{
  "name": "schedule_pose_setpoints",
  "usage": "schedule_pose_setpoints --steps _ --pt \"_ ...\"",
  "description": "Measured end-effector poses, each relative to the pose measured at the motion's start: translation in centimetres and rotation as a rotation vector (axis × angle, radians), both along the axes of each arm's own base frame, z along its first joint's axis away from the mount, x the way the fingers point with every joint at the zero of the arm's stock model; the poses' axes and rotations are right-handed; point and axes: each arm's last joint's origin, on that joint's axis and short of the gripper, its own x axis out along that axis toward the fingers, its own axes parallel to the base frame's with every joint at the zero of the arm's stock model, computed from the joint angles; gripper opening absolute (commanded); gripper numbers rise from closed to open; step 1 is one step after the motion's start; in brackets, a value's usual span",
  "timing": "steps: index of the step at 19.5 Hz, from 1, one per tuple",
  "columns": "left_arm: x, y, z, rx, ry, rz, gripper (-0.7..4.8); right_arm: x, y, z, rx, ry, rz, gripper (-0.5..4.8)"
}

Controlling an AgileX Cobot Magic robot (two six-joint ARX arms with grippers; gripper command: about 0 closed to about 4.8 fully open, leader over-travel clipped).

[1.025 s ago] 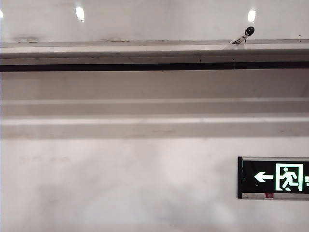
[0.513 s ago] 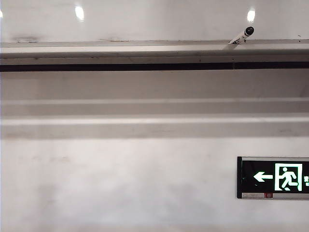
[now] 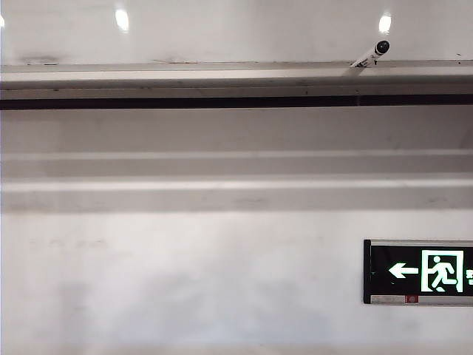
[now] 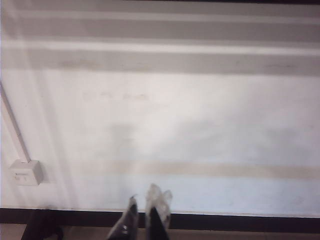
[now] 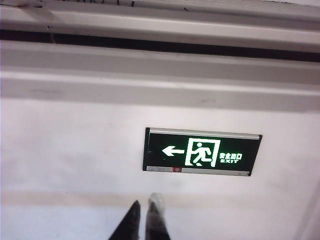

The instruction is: Wipe the whiteboard clean using the black magnetic whiteboard eraser attached to the whiteboard.

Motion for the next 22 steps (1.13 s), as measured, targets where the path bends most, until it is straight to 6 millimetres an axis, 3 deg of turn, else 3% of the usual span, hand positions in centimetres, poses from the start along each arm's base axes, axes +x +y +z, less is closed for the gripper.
schedule_pose_setpoints --steps 22 --pt "0.00 0.00 0.00 0.000 0.000 0.000 0.30 0.00 -0.01 -0.01 -0.039 0.003 -0.002 0.27"
